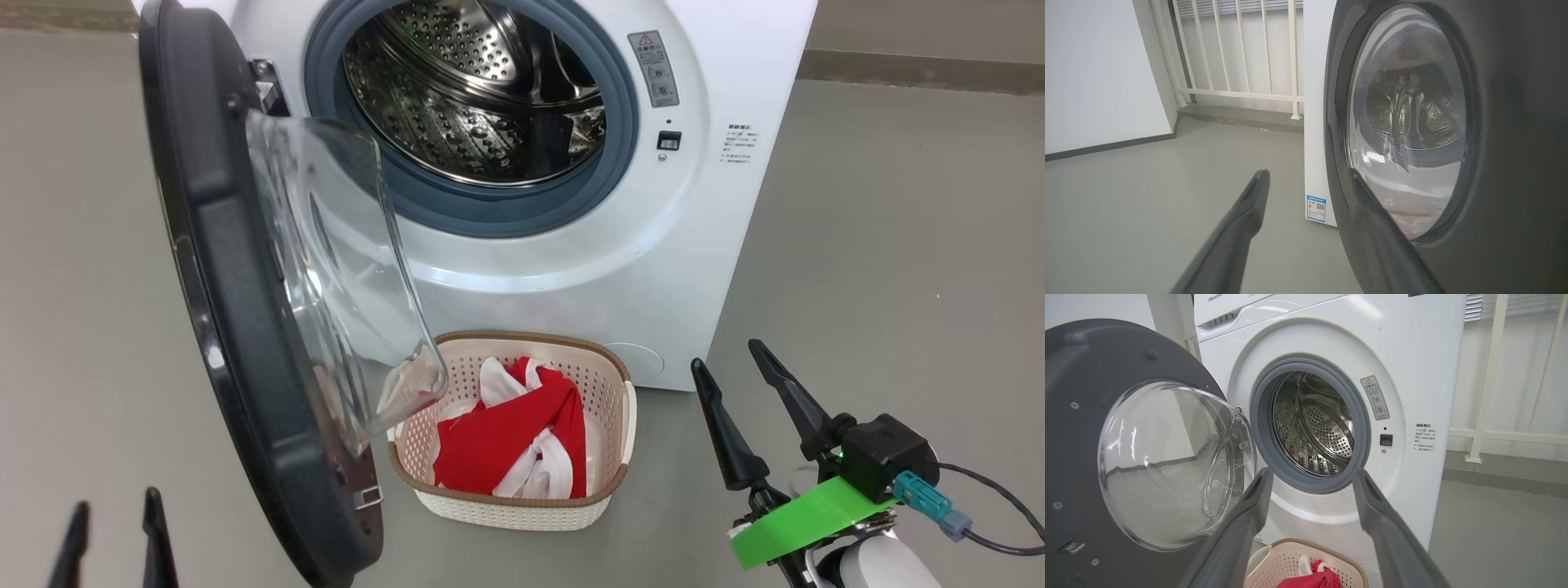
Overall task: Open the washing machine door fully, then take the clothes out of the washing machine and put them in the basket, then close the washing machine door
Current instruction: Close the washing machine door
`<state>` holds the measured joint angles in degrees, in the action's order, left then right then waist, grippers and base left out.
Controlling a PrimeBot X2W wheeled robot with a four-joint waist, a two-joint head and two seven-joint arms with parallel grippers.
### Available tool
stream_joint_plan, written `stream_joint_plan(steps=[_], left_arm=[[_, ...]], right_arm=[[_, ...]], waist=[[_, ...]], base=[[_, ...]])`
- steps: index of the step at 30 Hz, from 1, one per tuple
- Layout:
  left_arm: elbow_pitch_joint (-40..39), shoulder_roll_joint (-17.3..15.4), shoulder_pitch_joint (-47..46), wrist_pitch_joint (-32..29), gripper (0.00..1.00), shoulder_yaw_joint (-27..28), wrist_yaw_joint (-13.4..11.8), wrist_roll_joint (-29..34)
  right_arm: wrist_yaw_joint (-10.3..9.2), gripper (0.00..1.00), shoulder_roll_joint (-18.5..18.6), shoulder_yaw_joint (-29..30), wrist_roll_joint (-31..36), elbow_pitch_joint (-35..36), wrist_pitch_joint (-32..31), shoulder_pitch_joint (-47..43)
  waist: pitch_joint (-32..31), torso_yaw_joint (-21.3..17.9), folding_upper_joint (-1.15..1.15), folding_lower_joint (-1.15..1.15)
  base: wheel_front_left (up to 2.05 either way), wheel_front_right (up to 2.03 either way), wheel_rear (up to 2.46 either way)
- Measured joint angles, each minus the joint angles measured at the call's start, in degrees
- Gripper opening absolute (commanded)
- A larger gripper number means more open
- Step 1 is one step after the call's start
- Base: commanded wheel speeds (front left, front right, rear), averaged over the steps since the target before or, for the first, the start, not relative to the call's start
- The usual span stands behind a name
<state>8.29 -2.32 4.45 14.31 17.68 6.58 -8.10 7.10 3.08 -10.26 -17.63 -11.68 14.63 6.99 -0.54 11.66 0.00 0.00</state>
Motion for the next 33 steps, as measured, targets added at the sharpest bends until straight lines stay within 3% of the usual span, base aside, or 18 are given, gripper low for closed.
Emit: stream_joint_plan(steps=[1, 2, 3, 8, 15, 17, 24, 28, 33], left_arm=[[0.30, 0.02, 0.00, -0.01, 0.46, -0.37, 0.01, -0.02], [0.47, 0.03, -0.01, 0.00, 0.09, -0.85, 0.04, -0.09], [0.79, 0.04, -0.03, 0.00, 0.00, -1.21, 0.10, -0.44], [3.93, 0.05, -1.58, -0.07, 0.00, -2.27, 0.09, -8.20], [2.27, 0.20, -7.14, -9.26, 0.00, -2.32, -2.61, -41.23], [-0.71, 0.21, -7.74, -13.01, 0.00, -2.42, -4.39, -51.60], [-11.59, 0.27, -7.99, -19.81, 0.00, -1.91, -13.95, -76.89], [-17.59, 0.26, -6.97, -23.92, 0.00, -4.61, -18.22, -83.61], [-20.87, 0.25, -4.64, -25.41, 0.00, -6.95, -19.18, -83.88]], right_arm=[[0.00, 1.00, 0.00, -0.01, 0.00, 0.00, 0.00, -0.01], [0.00, 1.00, 0.00, -0.01, 0.00, 0.00, 0.00, -0.01], [0.00, 1.00, 0.00, -0.01, 0.00, 0.00, 0.00, -0.01], [0.00, 1.00, 0.00, -0.02, 0.00, -0.01, 0.00, -0.32], [0.00, 1.00, -0.03, -0.52, -0.25, -0.53, 0.00, -1.01], [0.00, 1.00, -0.02, -0.65, -0.47, -0.54, 0.00, -1.01], [0.00, 1.00, -0.03, -0.89, -0.51, -0.54, 0.00, -1.01], [0.00, 1.00, -0.03, -1.14, -0.51, -0.48, 0.00, -1.01], [0.00, 1.00, -0.02, -1.15, -0.51, -0.45, 0.00, -1.01]], waist=[[-0.03, -0.02, 0.00, 0.00], [-0.06, -0.01, 0.00, 0.00], [-0.09, 0.01, 0.00, 0.00], [-0.42, 0.20, 0.00, 0.00], [-1.03, -0.03, 0.00, 0.00], [-1.17, -0.22, 0.00, 0.00], [-1.18, -0.81, 0.00, 0.00], [-1.11, -1.26, 0.00, 0.00], [-0.98, -1.60, 0.00, 0.00]], base=[[0.00, 0.00, 0.00], [0.00, 0.00, 0.00], [0.00, 0.00, 0.00], [0.00, 0.00, 0.00], [0.00, 0.00, 0.00], [0.00, 0.00, 0.00], [0.00, 0.00, 0.00], [0.00, 0.00, 0.00], [0.00, 0.00, 0.00]])
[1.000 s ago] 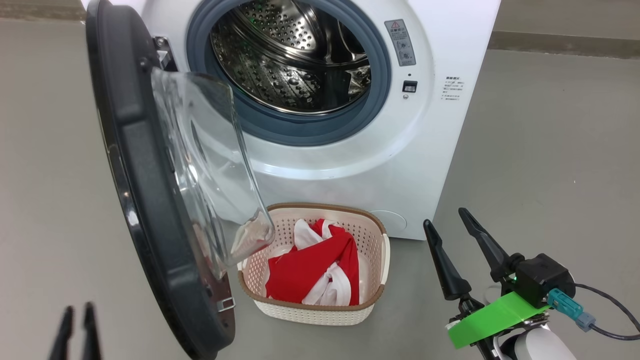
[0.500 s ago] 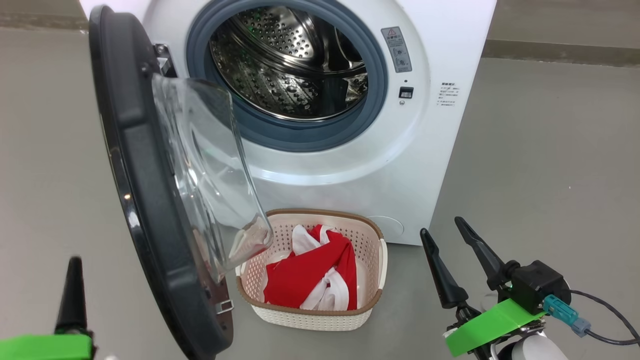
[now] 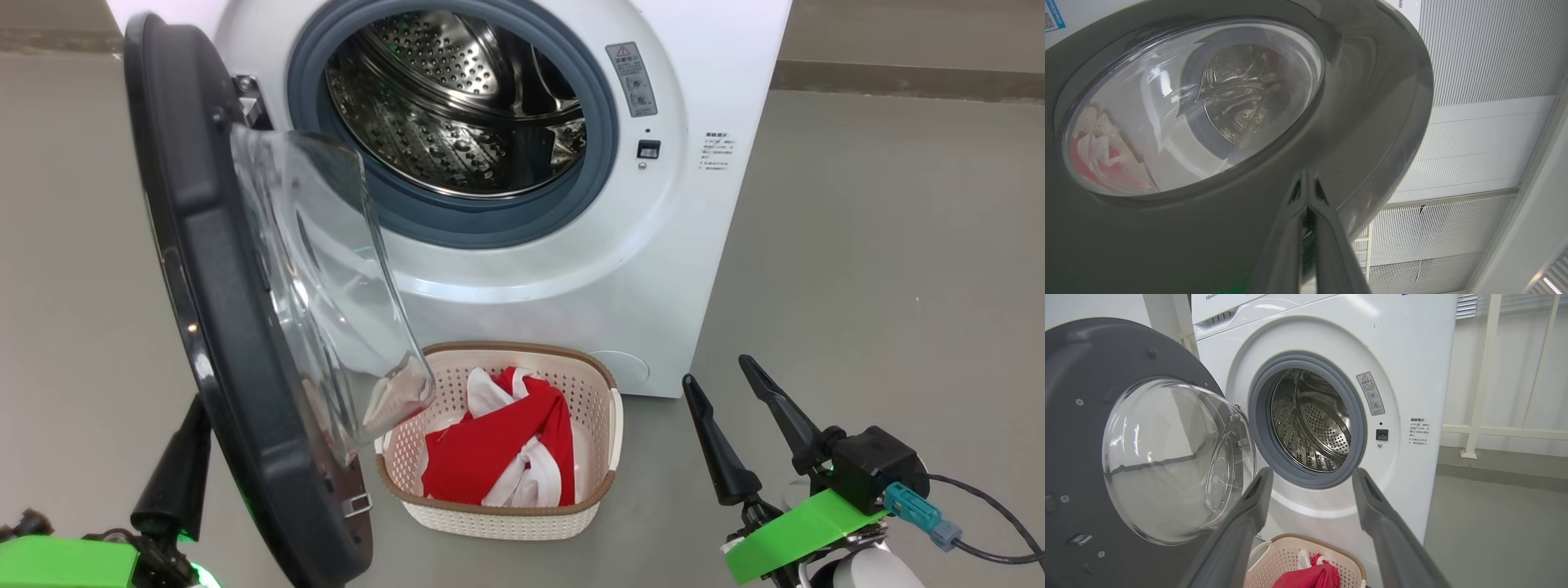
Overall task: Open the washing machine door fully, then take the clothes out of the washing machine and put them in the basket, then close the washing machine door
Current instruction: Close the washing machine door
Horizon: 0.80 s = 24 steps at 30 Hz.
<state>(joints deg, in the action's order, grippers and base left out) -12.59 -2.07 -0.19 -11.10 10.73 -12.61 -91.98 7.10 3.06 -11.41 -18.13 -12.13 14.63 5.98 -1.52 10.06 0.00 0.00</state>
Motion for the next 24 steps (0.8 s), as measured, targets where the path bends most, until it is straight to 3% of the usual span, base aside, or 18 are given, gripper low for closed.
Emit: stream_joint_plan(steps=[11, 24], left_arm=[[-2.55, -0.30, 0.54, -0.38, 0.00, -1.99, -0.05, -1.41], [-2.16, -0.34, -0.77, 0.55, 0.00, -4.76, 0.51, -2.16]], right_arm=[[0.00, 1.00, 0.00, -0.19, 0.00, 0.02, 0.00, 0.02], [0.00, 1.00, 0.00, 0.09, 0.09, 0.35, 0.00, 0.20]], waist=[[0.56, -1.92, 0.00, 0.00], [2.70, -7.02, 0.00, 0.00]], base=[[0.00, 0.00, 0.00], [0.00, 0.00, 0.00]])
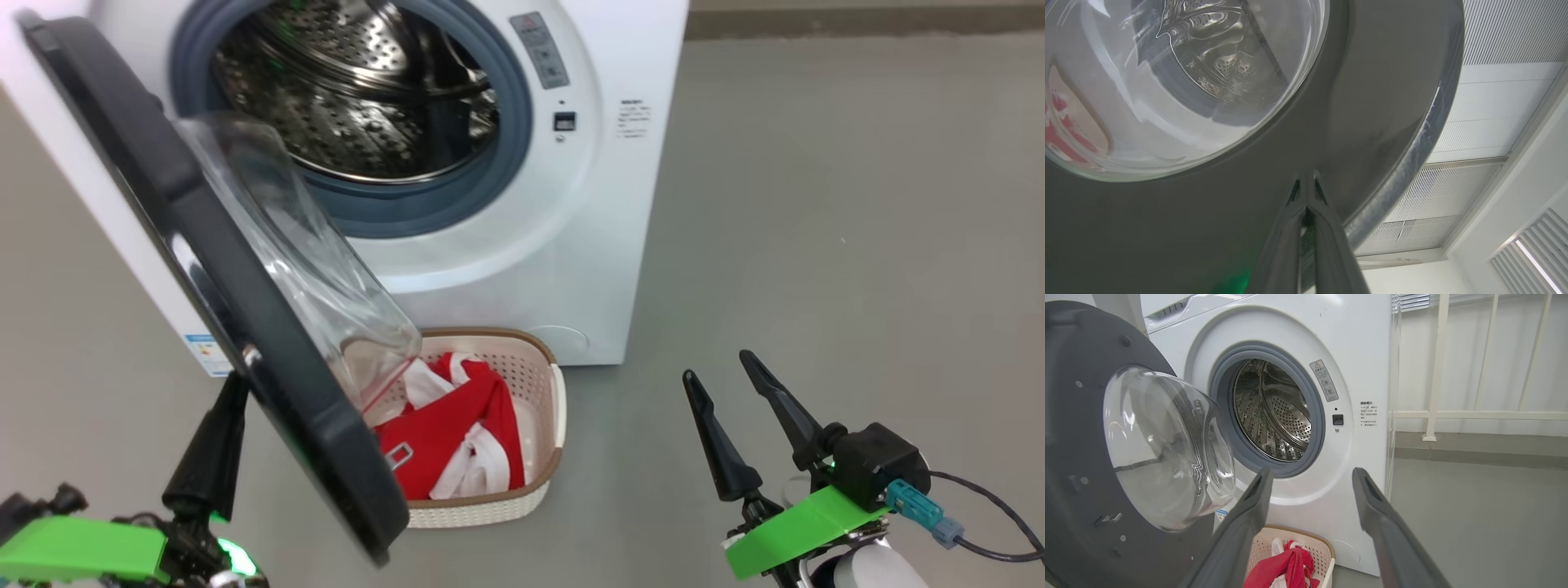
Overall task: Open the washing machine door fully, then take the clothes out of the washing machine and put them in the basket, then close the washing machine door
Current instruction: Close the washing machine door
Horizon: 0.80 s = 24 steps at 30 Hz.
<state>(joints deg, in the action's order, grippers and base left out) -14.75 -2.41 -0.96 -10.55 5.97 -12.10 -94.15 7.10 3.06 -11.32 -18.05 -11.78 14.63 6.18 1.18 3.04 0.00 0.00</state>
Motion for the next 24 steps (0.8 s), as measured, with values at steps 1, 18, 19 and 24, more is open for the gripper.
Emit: stream_joint_plan(steps=[1, 18, 19, 24], left_arm=[[0.20, -0.01, -0.55, 0.16, 0.00, -0.18, 0.03, -0.25], [6.69, 0.01, -10.84, 0.99, 0.00, -1.66, 4.17, -1.75], [7.43, -0.09, -11.69, 0.99, 0.00, -1.65, 4.55, -1.75], [10.69, -0.67, -15.72, 1.09, 0.00, -1.86, 6.12, -0.57]], right_arm=[[0.00, 1.00, -0.01, 0.00, 0.00, 0.07, 0.00, 0.08], [0.00, 1.00, 0.00, -0.13, -0.02, 1.21, 0.00, 3.38], [0.00, 1.00, 0.00, -0.14, -0.02, 1.33, 0.00, 3.57], [0.00, 1.00, 0.01, -0.20, -0.05, 1.43, 0.00, 3.77]], waist=[[0.27, -0.41, 0.00, 0.00], [4.20, -8.25, 0.00, 0.00], [4.46, -8.67, 0.00, 0.00], [5.74, -10.78, 0.00, 0.00]], base=[[0.00, 0.00, 0.00], [0.00, 0.00, 0.00], [0.00, 0.00, 0.00], [0.00, 0.00, 0.00]])
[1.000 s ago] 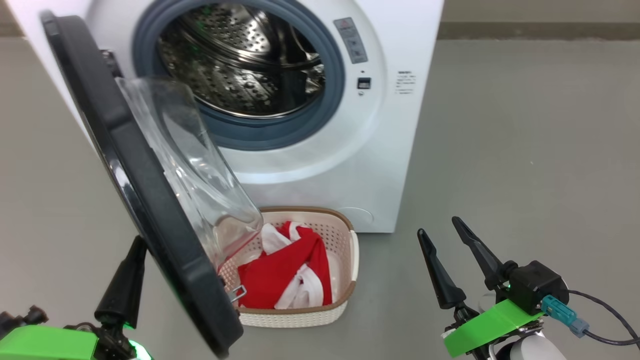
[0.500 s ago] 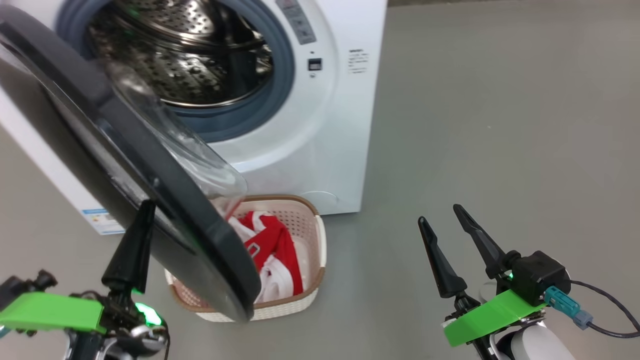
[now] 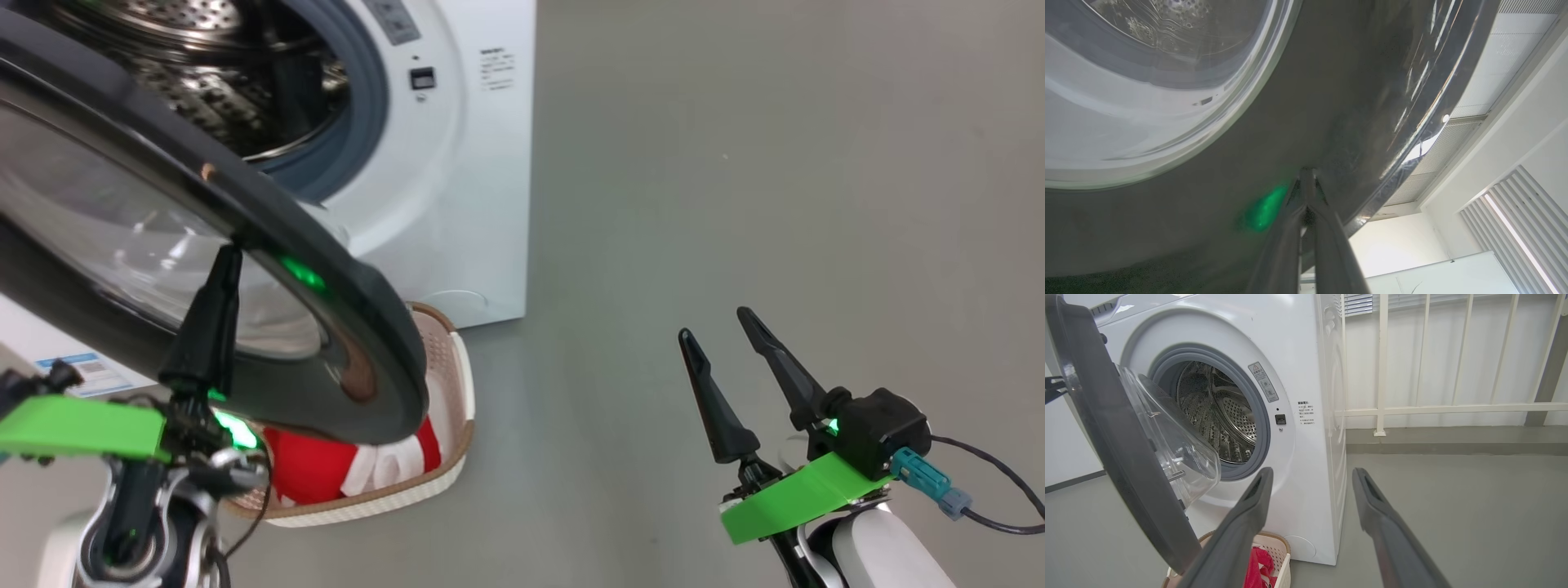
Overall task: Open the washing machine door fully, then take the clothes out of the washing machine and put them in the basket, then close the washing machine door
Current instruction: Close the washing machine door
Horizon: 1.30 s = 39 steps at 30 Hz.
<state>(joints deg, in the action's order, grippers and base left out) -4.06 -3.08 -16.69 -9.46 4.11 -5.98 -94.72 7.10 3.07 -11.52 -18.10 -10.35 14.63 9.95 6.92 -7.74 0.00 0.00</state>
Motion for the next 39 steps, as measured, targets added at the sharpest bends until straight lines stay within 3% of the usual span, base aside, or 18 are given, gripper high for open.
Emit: stream_joint_plan(steps=[23, 35, 36, 37, 38, 39], left_arm=[[18.27, -1.20, -23.80, 3.10, 0.00, 0.64, 2.58, 2.43], [29.25, -1.81, -30.28, 2.52, 0.00, 1.00, 7.95, 2.48], [29.25, -1.81, -30.28, 2.52, 0.29, 1.00, 7.95, 2.48], [29.38, -1.71, -29.49, 2.23, 0.48, 0.93, 8.93, 2.48], [29.38, -1.71, -29.49, 2.23, 0.94, 0.93, 8.93, 2.48], [28.93, -1.60, -27.44, 1.92, 1.00, 0.87, 9.64, 2.48]], right_arm=[[0.00, 1.00, -0.01, -0.14, -0.47, 1.74, 0.00, 2.37], [0.00, 1.00, -0.01, -0.20, -0.46, 1.34, 0.01, 3.50], [0.00, 1.00, -0.01, -0.20, -0.46, 1.34, 0.01, 3.50], [0.00, 1.00, -0.01, -0.20, -0.46, 1.09, 0.01, 3.42], [0.00, 1.00, -0.01, -0.20, -0.46, 1.09, 0.01, 3.42], [0.00, 1.00, -0.01, -0.19, -0.46, 0.90, 0.01, 3.28]], waist=[[6.95, -6.12, 0.00, 0.00], [6.68, -6.32, 0.00, 0.00], [6.68, -6.32, 0.00, 0.00], [5.99, -6.04, 0.00, 0.01], [5.99, -6.04, 0.00, 0.01], [5.22, -5.65, 0.00, 0.00]], base=[[0.00, 0.00, 0.00], [0.00, 0.00, 0.00], [0.00, 0.00, 0.00], [0.00, 0.00, 0.00], [0.00, 0.00, 0.00], [0.00, 0.00, 0.00]])
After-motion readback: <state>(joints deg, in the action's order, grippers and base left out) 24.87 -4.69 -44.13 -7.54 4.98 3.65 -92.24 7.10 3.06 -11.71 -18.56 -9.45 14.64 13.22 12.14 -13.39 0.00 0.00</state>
